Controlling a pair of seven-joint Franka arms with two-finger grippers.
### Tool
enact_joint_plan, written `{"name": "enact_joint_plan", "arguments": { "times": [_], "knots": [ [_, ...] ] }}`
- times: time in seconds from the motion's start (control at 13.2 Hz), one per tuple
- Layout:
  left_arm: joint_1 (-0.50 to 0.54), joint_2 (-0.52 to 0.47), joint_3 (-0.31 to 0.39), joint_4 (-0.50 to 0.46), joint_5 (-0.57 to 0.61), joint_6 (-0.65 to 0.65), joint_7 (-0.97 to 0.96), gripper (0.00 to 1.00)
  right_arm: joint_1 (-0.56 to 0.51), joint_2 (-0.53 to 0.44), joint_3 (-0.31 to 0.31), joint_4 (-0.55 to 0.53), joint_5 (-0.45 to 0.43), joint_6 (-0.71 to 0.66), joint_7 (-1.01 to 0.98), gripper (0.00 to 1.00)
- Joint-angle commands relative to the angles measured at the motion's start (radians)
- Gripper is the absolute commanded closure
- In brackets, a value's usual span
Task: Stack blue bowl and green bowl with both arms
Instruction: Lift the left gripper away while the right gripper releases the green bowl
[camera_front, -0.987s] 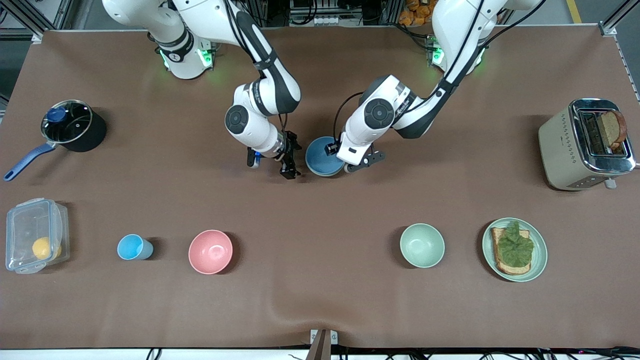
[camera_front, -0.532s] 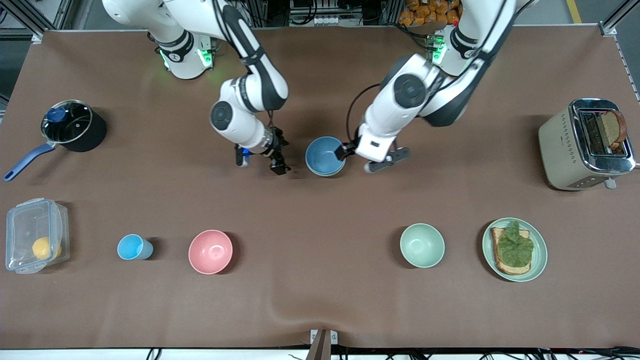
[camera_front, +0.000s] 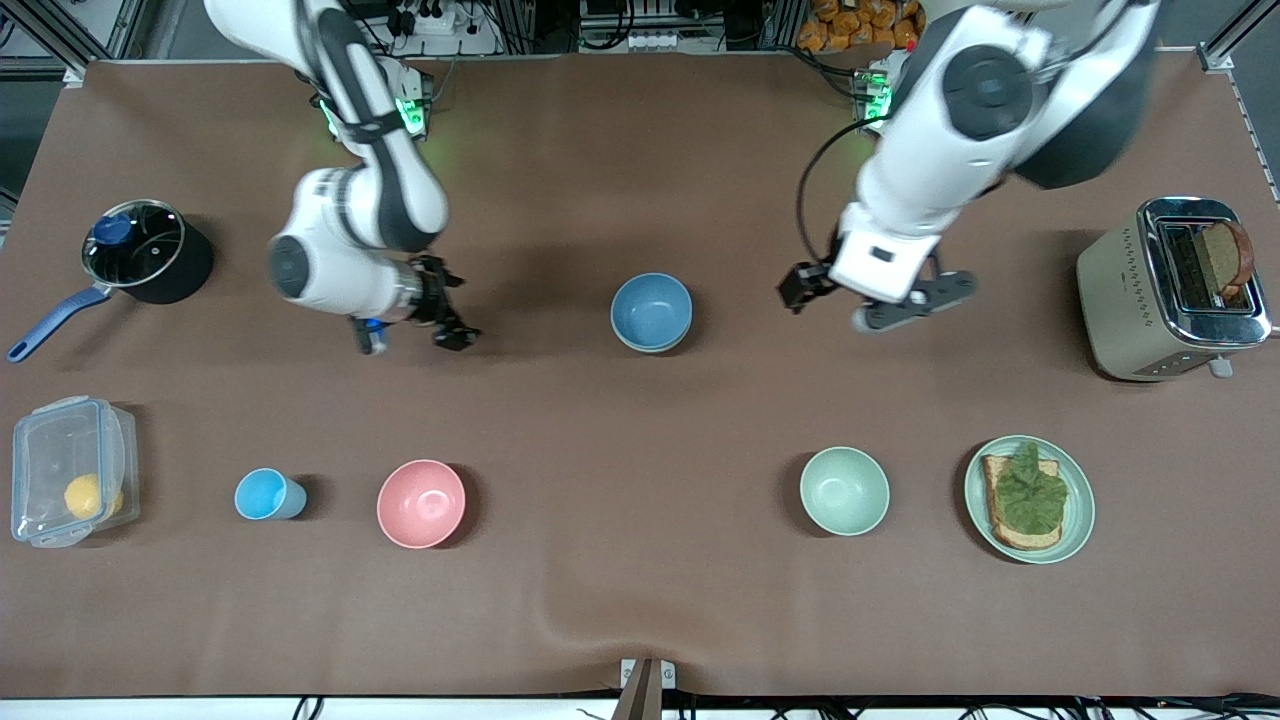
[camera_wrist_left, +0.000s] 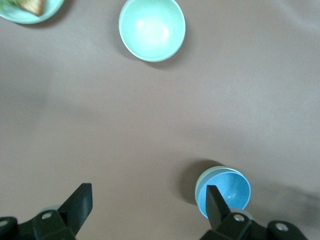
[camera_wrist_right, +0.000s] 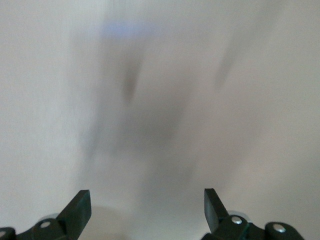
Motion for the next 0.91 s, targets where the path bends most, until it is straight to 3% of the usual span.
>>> {"name": "enact_joint_plan", "arguments": {
  "times": [0.0, 0.3, 0.46, 0.53, 0.61, 0.84],
  "knots": [
    [0.088, 0.003, -0.007, 0.101, 0.021, -0.106, 0.127, 0.0, 0.014, -0.029, -0.074, 0.067, -0.107, -0.131, -0.004, 0.0],
    [0.165, 0.003, 0.005, 0.198, 0.013, -0.238, 0.186, 0.0, 0.0, -0.019, -0.2, 0.228, -0.216, -0.355, -0.142, 0.0],
    [0.145, -0.001, 0.079, 0.205, 0.008, -0.273, 0.23, 0.0, -0.079, -0.005, -0.208, 0.312, -0.242, -0.441, -0.235, 0.0],
    [0.139, -0.02, 0.105, 0.21, 0.013, -0.28, 0.315, 0.0, -0.175, -0.003, -0.177, 0.351, -0.247, -0.469, -0.288, 0.0],
    [0.137, -0.029, 0.123, 0.21, 0.021, -0.283, 0.391, 0.0, -0.265, -0.002, -0.101, 0.391, -0.268, -0.495, -0.358, 0.0],
    [0.11, -0.066, 0.217, 0.199, -0.021, -0.358, 0.483, 0.0, -0.464, -0.012, 0.071, 0.487, -0.475, -0.5, -0.455, 0.0]
  ]
}}
